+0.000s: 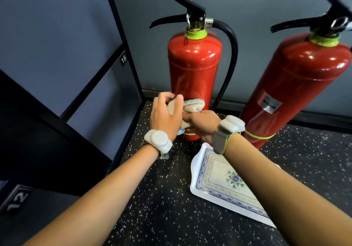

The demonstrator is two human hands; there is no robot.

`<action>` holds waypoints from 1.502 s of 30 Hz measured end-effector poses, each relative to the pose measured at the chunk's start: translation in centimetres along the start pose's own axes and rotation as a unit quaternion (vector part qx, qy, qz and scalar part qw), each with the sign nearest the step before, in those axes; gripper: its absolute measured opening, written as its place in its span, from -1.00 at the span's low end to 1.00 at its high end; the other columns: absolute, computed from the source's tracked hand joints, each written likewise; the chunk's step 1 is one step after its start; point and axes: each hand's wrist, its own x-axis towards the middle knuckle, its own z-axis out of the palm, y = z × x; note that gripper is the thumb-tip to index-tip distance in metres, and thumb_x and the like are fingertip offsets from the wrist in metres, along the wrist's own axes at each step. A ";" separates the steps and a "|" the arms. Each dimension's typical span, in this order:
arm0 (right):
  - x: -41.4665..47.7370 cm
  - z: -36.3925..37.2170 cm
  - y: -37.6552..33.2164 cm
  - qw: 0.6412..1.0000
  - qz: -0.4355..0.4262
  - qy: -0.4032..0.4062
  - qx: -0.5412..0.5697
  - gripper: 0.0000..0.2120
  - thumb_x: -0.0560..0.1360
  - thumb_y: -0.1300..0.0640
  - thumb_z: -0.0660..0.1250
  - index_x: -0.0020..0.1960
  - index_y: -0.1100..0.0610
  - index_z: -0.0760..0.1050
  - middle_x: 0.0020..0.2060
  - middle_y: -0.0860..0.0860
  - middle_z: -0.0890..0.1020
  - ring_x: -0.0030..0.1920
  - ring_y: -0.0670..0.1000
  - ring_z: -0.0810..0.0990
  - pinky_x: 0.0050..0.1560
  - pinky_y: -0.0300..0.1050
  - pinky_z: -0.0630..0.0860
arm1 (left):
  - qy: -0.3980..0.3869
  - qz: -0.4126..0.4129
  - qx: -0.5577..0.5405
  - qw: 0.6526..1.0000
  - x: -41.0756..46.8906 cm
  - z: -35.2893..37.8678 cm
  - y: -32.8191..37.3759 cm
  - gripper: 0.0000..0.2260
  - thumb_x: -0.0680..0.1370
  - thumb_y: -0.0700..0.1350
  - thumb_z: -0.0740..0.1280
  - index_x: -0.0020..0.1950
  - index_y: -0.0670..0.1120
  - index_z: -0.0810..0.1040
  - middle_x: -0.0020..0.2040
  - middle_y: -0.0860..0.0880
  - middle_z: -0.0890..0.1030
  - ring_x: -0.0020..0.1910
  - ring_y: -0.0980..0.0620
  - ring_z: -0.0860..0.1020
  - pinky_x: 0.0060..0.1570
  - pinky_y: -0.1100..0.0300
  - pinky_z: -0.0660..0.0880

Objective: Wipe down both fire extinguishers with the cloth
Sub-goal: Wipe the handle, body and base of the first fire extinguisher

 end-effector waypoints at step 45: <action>-0.4 2.9 -9.2 0.888 -0.345 0.305 -0.012 -0.39 0.56 -0.37 0.24 0.48 -0.08 0.33 0.23 -0.03 0.62 0.17 0.03 0.63 0.29 0.07 0.53 | 0.093 -0.204 -0.132 0.966 1.7 8.6 -7.8 -0.62 0.73 0.02 0.11 0.43 -0.18 0.41 0.43 -0.22 0.48 0.37 -0.16 0.46 0.23 0.30 0.28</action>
